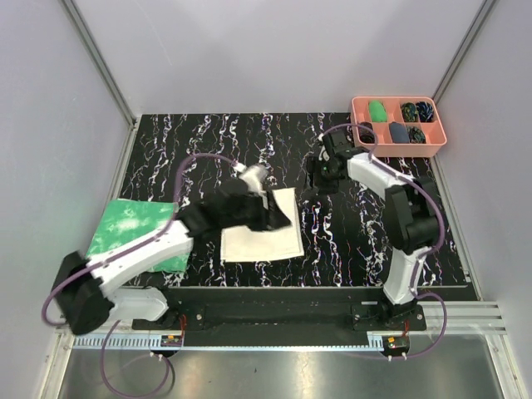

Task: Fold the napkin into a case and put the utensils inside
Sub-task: Move the lower triangle-folded napkin to the center of the board.

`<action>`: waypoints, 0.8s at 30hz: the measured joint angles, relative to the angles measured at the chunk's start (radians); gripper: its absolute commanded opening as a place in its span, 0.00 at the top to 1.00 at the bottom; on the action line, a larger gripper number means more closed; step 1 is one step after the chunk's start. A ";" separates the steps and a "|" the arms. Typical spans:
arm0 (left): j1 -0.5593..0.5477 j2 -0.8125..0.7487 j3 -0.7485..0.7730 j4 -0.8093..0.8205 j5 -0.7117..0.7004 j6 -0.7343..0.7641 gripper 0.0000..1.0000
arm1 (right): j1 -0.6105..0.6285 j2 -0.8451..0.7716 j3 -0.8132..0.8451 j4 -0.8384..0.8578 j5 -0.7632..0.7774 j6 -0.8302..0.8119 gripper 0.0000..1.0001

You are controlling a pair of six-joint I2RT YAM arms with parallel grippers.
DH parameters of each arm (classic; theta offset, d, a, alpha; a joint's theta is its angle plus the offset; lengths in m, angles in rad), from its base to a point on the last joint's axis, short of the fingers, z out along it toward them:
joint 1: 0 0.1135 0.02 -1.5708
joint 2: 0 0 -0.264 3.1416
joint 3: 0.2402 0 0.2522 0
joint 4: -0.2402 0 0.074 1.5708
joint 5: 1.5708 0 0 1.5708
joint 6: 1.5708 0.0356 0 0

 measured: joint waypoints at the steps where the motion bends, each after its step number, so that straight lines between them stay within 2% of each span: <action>1: 0.054 -0.067 -0.029 -0.007 0.000 0.003 0.50 | 0.002 -0.032 -0.010 -0.014 0.014 0.000 0.38; 5: 0.247 -0.220 -0.091 -0.058 0.006 0.024 0.48 | 0.042 -0.214 -0.122 -0.017 -0.019 0.036 0.45; 10: 0.392 -0.253 -0.114 -0.113 0.053 0.056 0.48 | 0.164 -0.325 -0.303 0.075 -0.129 0.127 0.44; 13: 0.430 -0.253 -0.130 -0.135 0.090 0.066 0.48 | 0.201 -0.324 -0.401 0.106 -0.164 0.162 0.43; 17: 0.461 -0.253 -0.153 -0.138 0.133 0.071 0.48 | 0.215 -0.323 -0.476 0.126 -0.166 0.191 0.46; 19: 0.471 -0.252 -0.158 -0.138 0.148 0.072 0.48 | 0.225 -0.323 -0.499 0.146 -0.167 0.199 0.52; 20: 0.475 -0.252 -0.159 -0.138 0.153 0.072 0.48 | 0.229 -0.323 -0.508 0.155 -0.168 0.203 0.58; 24: 0.490 -0.252 -0.159 -0.138 0.168 0.076 0.48 | 0.233 -0.324 -0.537 0.190 -0.170 0.220 0.65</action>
